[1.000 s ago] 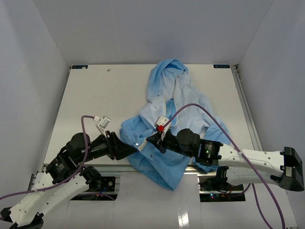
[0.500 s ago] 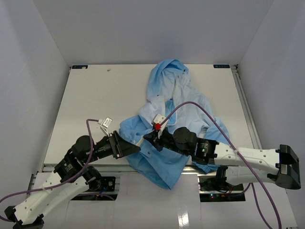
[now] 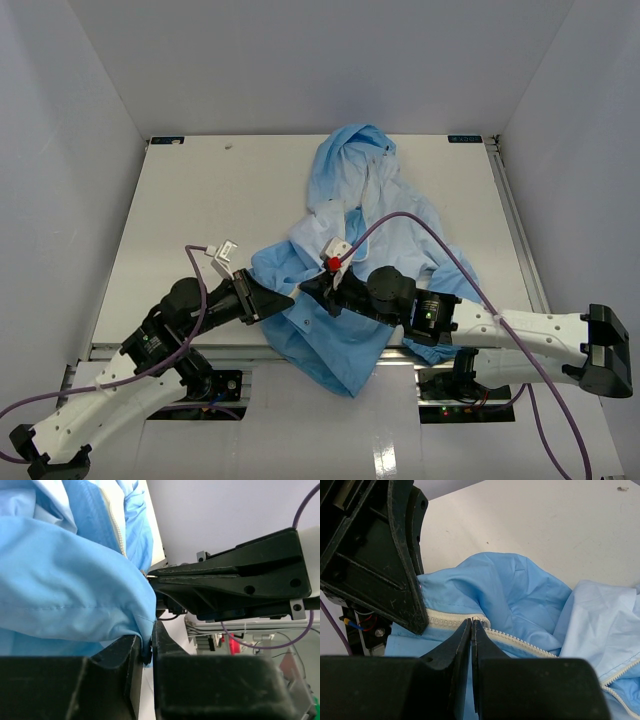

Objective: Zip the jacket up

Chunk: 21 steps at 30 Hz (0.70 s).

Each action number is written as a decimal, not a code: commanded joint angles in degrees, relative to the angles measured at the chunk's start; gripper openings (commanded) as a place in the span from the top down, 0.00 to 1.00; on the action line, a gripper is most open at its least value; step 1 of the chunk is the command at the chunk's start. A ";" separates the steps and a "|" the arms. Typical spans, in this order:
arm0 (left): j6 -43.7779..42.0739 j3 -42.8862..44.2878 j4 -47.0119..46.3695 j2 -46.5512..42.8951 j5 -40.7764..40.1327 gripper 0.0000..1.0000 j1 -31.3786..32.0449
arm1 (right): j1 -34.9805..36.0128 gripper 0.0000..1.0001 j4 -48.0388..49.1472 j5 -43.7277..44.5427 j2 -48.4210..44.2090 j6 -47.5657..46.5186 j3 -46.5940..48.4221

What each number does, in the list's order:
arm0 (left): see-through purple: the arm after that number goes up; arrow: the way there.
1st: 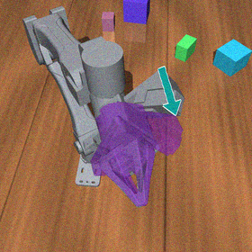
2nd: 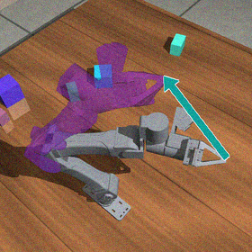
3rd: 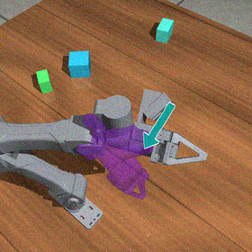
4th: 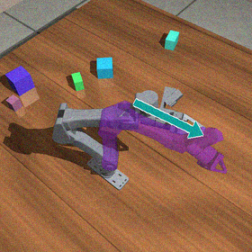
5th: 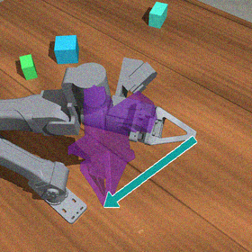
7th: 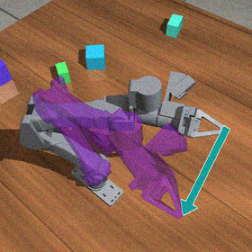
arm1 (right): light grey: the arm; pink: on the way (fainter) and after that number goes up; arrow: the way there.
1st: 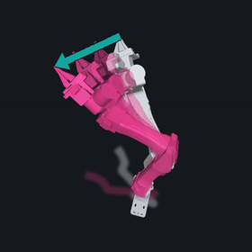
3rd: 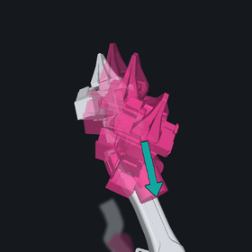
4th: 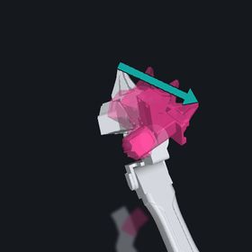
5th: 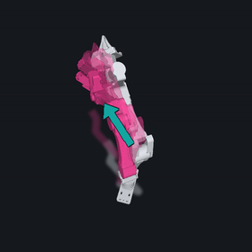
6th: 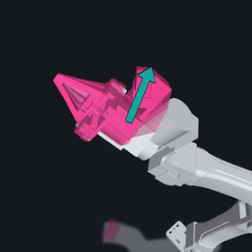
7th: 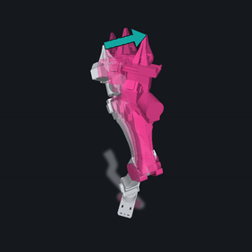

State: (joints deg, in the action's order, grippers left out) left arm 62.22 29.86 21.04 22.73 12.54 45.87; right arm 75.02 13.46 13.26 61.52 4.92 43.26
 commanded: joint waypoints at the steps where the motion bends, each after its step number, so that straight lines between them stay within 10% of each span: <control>1: -1.07 0.22 -2.76 -1.10 -2.24 1.00 0.01 | 0.30 0.92 6.22 -1.90 -1.93 1.33 -0.30; 21: -2.97 10.96 15.21 -5.07 -3.76 1.00 0.08 | -6.60 0.92 3.07 3.37 -2.38 5.11 -8.67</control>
State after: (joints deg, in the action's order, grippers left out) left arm 59.58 39.06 35.68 17.31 8.57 45.91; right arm 69.80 17.18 14.68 57.41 10.07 34.97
